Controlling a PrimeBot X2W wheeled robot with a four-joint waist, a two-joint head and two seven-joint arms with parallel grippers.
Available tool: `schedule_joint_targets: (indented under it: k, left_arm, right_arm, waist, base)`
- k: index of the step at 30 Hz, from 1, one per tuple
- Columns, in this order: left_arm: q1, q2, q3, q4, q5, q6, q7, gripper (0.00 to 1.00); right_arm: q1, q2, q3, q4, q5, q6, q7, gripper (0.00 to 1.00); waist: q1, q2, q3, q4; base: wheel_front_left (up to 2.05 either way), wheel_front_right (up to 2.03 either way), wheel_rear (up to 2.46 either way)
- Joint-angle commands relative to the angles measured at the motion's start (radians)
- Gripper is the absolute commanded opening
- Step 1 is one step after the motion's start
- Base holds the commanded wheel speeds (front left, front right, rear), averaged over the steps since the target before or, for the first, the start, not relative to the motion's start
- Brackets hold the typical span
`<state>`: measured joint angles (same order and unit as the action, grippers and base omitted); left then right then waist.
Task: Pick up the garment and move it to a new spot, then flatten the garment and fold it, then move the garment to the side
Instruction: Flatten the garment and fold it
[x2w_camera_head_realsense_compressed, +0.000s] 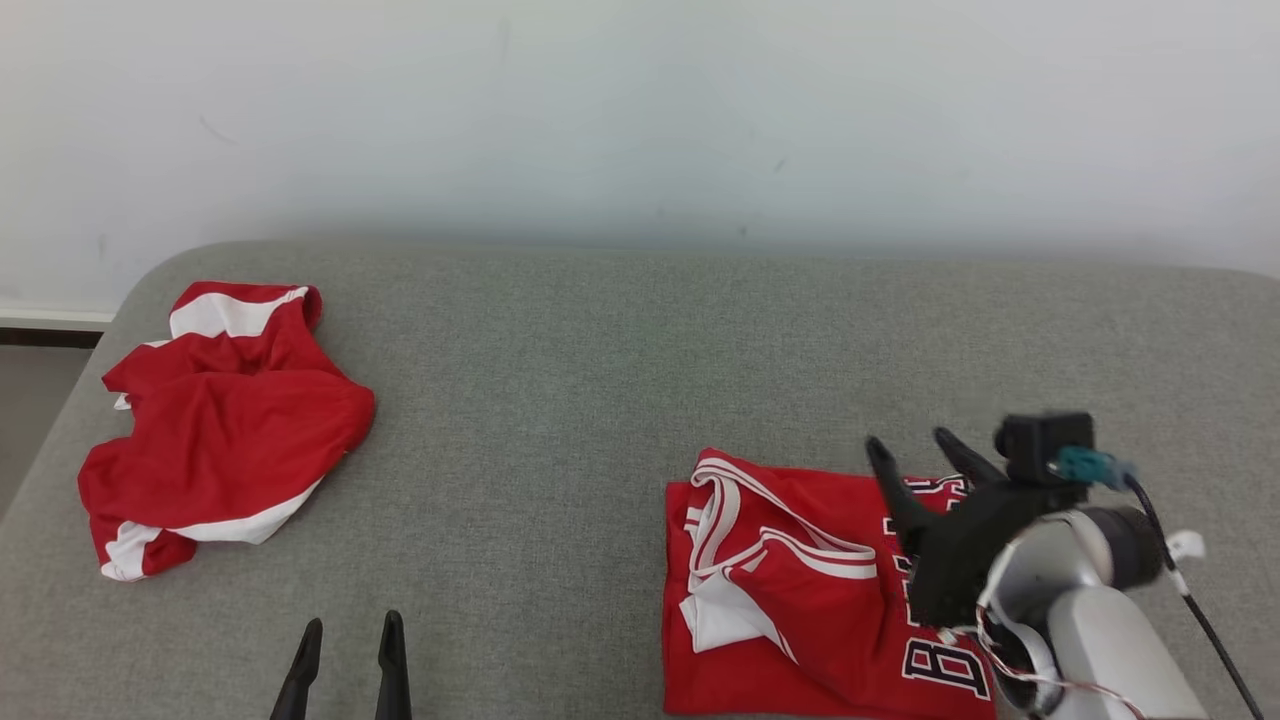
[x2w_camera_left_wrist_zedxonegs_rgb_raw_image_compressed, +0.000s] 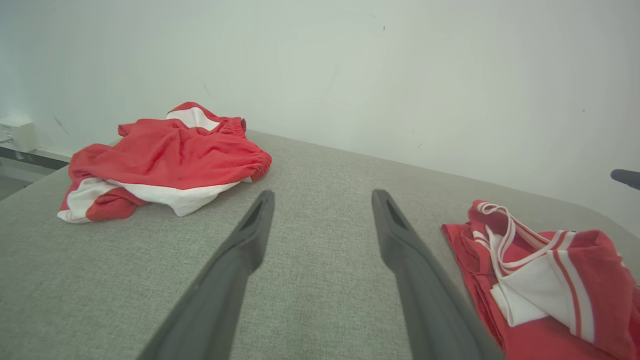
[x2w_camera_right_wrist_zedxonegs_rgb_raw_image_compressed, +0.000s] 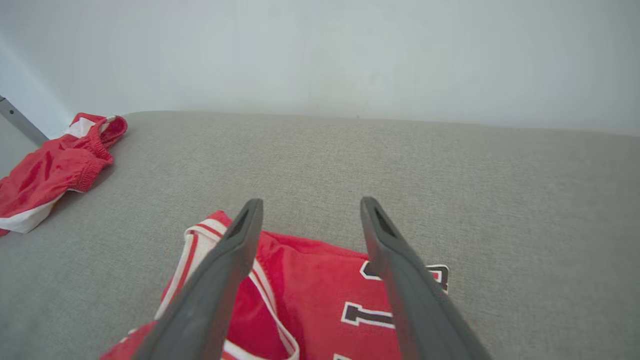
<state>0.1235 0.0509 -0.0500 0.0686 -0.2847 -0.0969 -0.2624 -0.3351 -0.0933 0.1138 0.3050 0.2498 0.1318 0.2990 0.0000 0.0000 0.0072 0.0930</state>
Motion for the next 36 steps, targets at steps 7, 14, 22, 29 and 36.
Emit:
schedule_joint_targets:
  k: [7,14,22,29,36]
  left_arm:
    - [0.012,-0.001,0.006,-0.005,-0.002,-0.002,-0.003,1.0]
    - [0.005,-0.001,0.009,-0.007,-0.001,-0.005,-0.003,1.0]
    - [-0.009,-0.001,0.004,-0.004,0.004,-0.006,-0.003,1.0]
    - [-0.006,-0.001,0.004,-0.001,0.0,-0.005,-0.003,1.0]
    - [0.001,-0.001,0.008,0.0,-0.003,-0.003,-0.003,1.0]
  right_arm:
    - [0.143,-0.001,-0.113,-0.063,-0.094,-0.002,0.015,0.6]
    - [0.206,0.019,-0.107,-0.079,-0.124,-0.002,0.019,0.0]
    - [0.181,0.033,-0.041,-0.028,-0.122,-0.002,0.026,0.0]
    - [0.152,0.041,0.068,0.053,-0.104,-0.002,0.011,0.0]
    - [0.121,0.043,0.207,0.129,-0.031,-0.002,-0.01,0.0]
  waist:
    - [0.0,0.0,0.002,-0.01]
    - [0.0,0.0,0.009,-0.015]
    - [0.0,0.0,0.013,-0.001]
    - [0.0,0.0,0.013,0.016]
    - [0.0,0.0,0.011,0.02]
  base:
    - [0.0,0.0,0.0]
    - [0.0,0.0,0.0]
    - [0.0,0.0,0.0]
    - [0.0,0.0,0.0]
    - [0.0,0.0,0.0]
